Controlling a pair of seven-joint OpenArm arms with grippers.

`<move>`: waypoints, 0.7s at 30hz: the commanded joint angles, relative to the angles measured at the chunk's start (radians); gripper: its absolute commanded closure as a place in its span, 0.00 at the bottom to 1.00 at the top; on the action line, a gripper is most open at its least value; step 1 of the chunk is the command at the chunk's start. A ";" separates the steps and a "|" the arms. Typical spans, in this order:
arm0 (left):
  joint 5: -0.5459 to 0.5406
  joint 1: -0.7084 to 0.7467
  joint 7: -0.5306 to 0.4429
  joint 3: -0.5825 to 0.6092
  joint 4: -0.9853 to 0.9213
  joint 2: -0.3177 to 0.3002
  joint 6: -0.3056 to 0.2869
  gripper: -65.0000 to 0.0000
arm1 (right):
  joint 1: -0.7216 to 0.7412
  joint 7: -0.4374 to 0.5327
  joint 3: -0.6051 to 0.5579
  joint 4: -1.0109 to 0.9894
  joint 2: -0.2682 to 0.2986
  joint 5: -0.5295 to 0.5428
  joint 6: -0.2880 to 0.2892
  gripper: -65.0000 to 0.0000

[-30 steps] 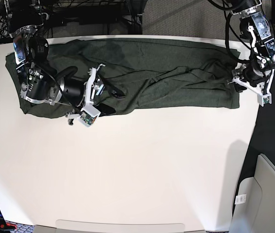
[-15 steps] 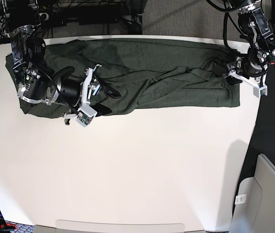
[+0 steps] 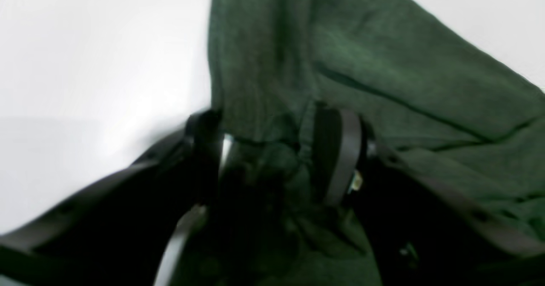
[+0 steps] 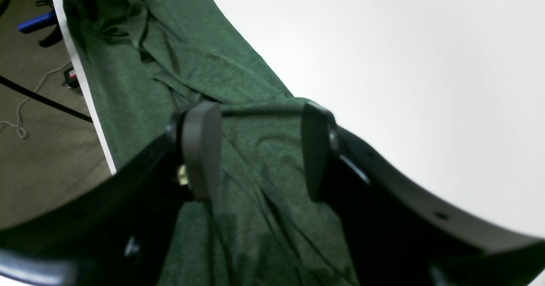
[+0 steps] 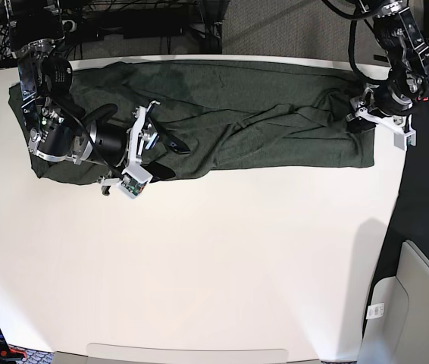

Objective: Fold the T-shirt properly
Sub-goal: 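Release the sleeve and pull the right gripper back toward the shirt's end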

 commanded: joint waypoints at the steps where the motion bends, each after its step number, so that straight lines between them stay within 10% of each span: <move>1: -0.011 0.005 0.052 0.000 0.002 -0.002 0.002 0.48 | 0.015 0.026 0.009 0.019 0.009 0.021 0.006 0.57; 10: -0.014 0.005 0.046 0.055 0.002 0.001 0.000 0.52 | 0.015 0.026 0.009 0.019 0.009 0.021 0.006 0.57; 21: -0.014 -0.001 0.046 0.129 0.002 0.004 0.002 0.95 | -0.015 0.026 0.053 0.033 0.015 0.022 0.006 0.57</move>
